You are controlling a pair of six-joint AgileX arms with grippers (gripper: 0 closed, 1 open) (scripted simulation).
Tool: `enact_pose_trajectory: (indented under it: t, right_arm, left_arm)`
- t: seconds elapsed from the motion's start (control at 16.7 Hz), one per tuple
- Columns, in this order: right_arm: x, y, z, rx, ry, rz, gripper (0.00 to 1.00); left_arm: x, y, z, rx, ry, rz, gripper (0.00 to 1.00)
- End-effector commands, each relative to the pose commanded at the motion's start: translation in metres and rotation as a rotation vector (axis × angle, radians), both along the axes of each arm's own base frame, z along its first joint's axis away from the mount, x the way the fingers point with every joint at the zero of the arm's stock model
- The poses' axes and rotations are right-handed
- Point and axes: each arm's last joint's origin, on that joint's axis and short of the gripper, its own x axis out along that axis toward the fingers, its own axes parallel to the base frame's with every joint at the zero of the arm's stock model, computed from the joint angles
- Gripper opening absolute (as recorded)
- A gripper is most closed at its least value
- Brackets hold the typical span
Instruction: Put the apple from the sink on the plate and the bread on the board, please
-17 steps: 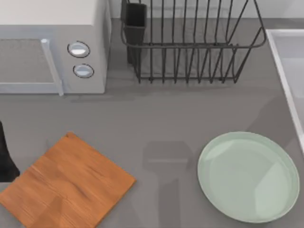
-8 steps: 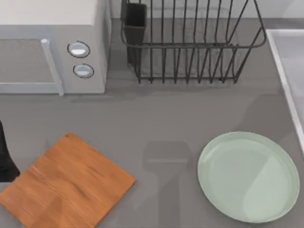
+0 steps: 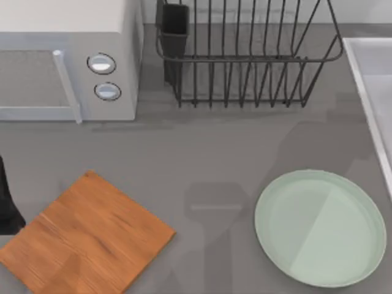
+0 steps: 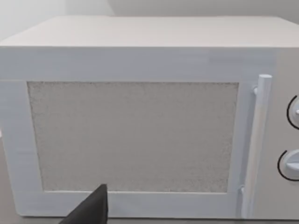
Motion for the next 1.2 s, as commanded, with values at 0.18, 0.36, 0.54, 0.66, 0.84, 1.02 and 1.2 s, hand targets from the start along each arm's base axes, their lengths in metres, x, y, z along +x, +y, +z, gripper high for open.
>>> enact_pose_trajectory:
  t: [0.18,0.36,0.54,0.66,0.84,1.02,1.2]
  right_arm:
    - [0.001,0.003,0.004,-0.002,-0.011,-0.001,0.00]
    - [0.000,0.025,0.025,-0.008,-0.046,0.000,0.00]
    - [-0.009,0.064,0.045,-0.003,-0.058,0.001,0.00]
    - [-0.020,0.095,0.057,0.004,-0.055,0.001,0.00]
    - [-0.045,0.144,0.072,0.014,-0.038,0.002,0.00]
    - [-0.078,0.187,0.083,0.018,-0.013,0.003,0.00]
    - [-0.113,0.220,0.090,0.017,0.014,0.003,0.00]
  left_arm:
    - [0.000,0.000,0.000,0.000,0.000,0.000,1.00]
    - [0.000,0.000,0.000,0.000,0.000,0.000,1.00]
    - [0.000,0.000,0.000,0.000,0.000,0.000,1.00]
    - [0.000,0.000,0.000,0.000,0.000,0.000,1.00]
    - [0.000,0.000,0.000,0.000,0.000,0.000,1.00]
    - [0.000,0.000,0.000,0.000,0.000,0.000,1.00]
    - [0.000,0.000,0.000,0.000,0.000,0.000,1.00]
